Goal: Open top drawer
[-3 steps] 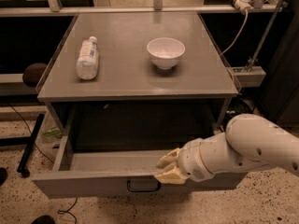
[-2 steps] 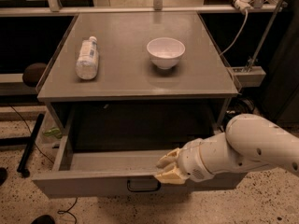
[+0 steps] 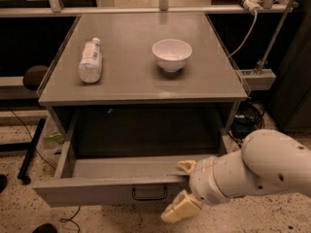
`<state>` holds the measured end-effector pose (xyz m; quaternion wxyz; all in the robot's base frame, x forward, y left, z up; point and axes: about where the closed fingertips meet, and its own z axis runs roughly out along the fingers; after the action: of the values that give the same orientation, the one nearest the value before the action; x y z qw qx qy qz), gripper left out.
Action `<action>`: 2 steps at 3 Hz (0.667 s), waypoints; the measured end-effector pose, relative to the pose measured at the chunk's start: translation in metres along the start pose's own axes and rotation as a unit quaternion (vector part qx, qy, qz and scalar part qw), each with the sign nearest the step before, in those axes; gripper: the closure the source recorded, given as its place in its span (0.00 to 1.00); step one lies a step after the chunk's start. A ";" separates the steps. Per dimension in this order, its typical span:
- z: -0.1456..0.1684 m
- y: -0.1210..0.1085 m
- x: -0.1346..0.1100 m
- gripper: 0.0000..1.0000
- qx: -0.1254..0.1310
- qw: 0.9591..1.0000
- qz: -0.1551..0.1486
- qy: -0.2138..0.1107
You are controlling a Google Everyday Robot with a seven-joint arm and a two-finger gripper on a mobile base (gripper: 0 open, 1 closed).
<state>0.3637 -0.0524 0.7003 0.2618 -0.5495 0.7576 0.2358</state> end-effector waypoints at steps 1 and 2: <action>-0.006 0.014 0.010 0.25 0.002 1.000 -0.001 0.015; -0.008 0.021 0.018 0.44 -0.001 1.000 -0.001 0.026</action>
Offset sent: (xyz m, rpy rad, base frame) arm -0.0364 -0.0184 -0.0114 -0.0657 0.0357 0.0100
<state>0.3376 -0.0643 0.6958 0.2418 -0.5562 0.7634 0.2222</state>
